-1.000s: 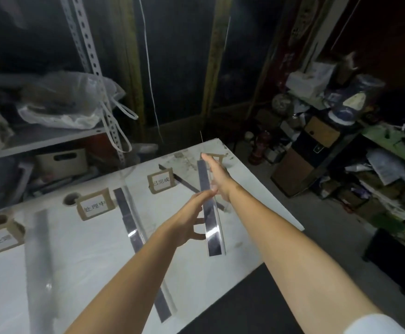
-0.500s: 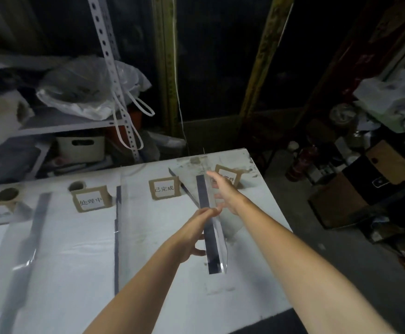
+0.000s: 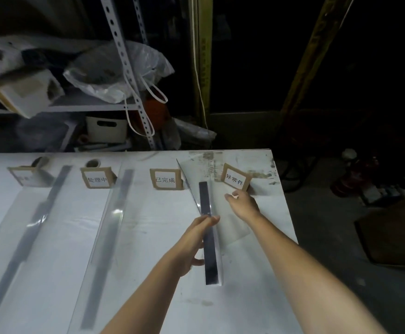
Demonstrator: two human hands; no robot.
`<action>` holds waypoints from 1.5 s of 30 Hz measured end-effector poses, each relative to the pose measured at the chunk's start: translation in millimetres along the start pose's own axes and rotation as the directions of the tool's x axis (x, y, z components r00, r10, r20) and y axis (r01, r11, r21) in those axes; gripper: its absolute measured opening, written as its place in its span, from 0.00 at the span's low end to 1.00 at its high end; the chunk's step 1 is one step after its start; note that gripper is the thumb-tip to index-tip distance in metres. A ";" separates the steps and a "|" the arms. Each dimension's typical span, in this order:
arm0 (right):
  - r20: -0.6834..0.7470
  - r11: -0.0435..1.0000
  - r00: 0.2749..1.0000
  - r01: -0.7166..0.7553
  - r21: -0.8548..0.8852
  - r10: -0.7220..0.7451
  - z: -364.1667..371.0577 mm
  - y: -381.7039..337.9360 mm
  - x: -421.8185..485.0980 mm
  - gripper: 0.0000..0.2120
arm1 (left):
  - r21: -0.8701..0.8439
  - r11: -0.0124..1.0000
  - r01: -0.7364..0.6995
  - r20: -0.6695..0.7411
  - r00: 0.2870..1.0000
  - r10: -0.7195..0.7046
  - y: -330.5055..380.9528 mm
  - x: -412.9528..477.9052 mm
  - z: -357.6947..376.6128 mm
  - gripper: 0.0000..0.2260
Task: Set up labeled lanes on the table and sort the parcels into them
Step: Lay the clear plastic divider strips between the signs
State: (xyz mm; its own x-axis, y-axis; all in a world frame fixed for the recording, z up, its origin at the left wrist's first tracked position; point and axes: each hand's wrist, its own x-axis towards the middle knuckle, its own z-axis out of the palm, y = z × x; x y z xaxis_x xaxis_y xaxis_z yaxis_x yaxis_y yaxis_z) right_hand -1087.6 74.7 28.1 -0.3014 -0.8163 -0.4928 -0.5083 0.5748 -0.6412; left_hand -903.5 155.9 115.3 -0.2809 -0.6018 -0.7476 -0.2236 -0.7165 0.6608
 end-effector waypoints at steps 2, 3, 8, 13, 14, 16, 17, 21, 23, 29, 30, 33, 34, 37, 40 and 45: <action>0.014 0.995 1.000 -0.020 -0.099 0.021 6.1 8.8 6.2 0.27 | 0.007 1.000 0.000 -0.008 1.000 0.000 -3.3 1.2 1.7 0.40; 0.018 0.989 0.999 -0.028 -0.145 0.031 7.9 9.9 6.4 0.27 | 0.008 1.000 0.000 -0.010 1.000 0.000 -5.2 1.9 2.3 0.42; -0.025 0.999 0.999 -0.036 -0.034 0.035 18.4 8.9 13.3 0.27 | 0.038 0.999 -0.012 -0.011 1.000 0.013 -13.6 4.6 6.0 0.42; -0.038 0.960 0.995 -0.081 0.269 0.094 22.2 -1.1 20.1 0.11 | 0.028 0.999 -0.025 -0.018 1.000 0.025 -19.3 6.3 5.5 0.35; -0.042 0.941 0.995 -0.076 0.331 0.095 21.8 -3.1 20.1 0.11 | 0.026 0.999 -0.026 -0.022 0.999 0.027 -20.7 6.6 4.6 0.34; -0.060 0.899 0.991 -0.082 0.431 0.119 22.5 -3.9 22.5 0.17 | 0.035 0.999 -0.026 -0.024 0.999 0.027 -23.2 6.7 3.6 0.34; -0.059 0.880 0.989 -0.094 0.465 0.136 23.5 -3.5 23.1 0.19 | 0.041 0.999 -0.030 -0.023 0.999 0.030 -25.0 6.6 3.4 0.35; -0.024 0.809 0.983 -0.135 0.572 0.180 29.3 -5.8 25.6 0.19 | 0.046 0.998 -0.039 -0.025 0.999 0.040 -30.8 7.5 3.4 0.34; -0.046 0.822 0.978 -0.145 0.550 0.203 29.8 -6.8 24.2 0.22 | 0.049 0.997 -0.054 -0.020 0.998 0.055 -32.6 7.9 3.1 0.36; 0.004 0.824 0.968 -0.216 0.524 0.250 31.1 -8.0 22.0 0.28 | 0.075 0.996 -0.058 -0.036 0.998 0.061 -37.7 8.5 3.6 0.43; 0.006 0.826 0.968 -0.217 0.520 0.251 31.0 -7.7 22.1 0.28 | 0.080 0.995 -0.057 -0.035 0.998 0.060 -38.1 9.3 3.3 0.45; -0.001 0.827 0.965 -0.225 0.515 0.262 30.5 -2.0 24.9 0.31 | 0.099 0.993 -0.059 -0.012 0.998 0.060 -39.3 11.8 3.4 0.46; 0.006 0.824 0.963 -0.235 0.515 0.271 30.1 -0.1 25.7 0.31 | 0.102 0.993 -0.057 -0.009 0.998 0.059 -39.8 12.2 3.6 0.46; 0.024 0.811 0.960 -0.249 0.529 0.279 28.4 2.4 25.5 0.29 | 0.108 0.993 -0.053 -0.009 0.998 0.054 -40.8 11.6 4.0 0.47; 0.040 0.799 0.961 -0.251 0.547 0.275 27.3 2.6 24.0 0.26 | 0.131 0.990 -0.054 -0.005 0.998 0.055 -40.0 10.4 3.3 0.46; 0.066 0.790 0.969 -0.233 0.567 0.238 25.9 -0.2 24.7 0.25 | 0.163 0.984 -0.066 0.002 0.998 0.067 -41.3 3.6 1.8 0.42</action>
State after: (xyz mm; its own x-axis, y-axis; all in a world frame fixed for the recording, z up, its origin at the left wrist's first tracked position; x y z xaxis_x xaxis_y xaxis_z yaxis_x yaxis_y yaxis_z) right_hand -1074.0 55.9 0.9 -0.3593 -0.6506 -0.6690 0.1260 0.6765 -0.7256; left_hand -897.0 183.9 85.5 -0.2967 -0.6479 -0.7016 -0.3540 -0.6077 0.7109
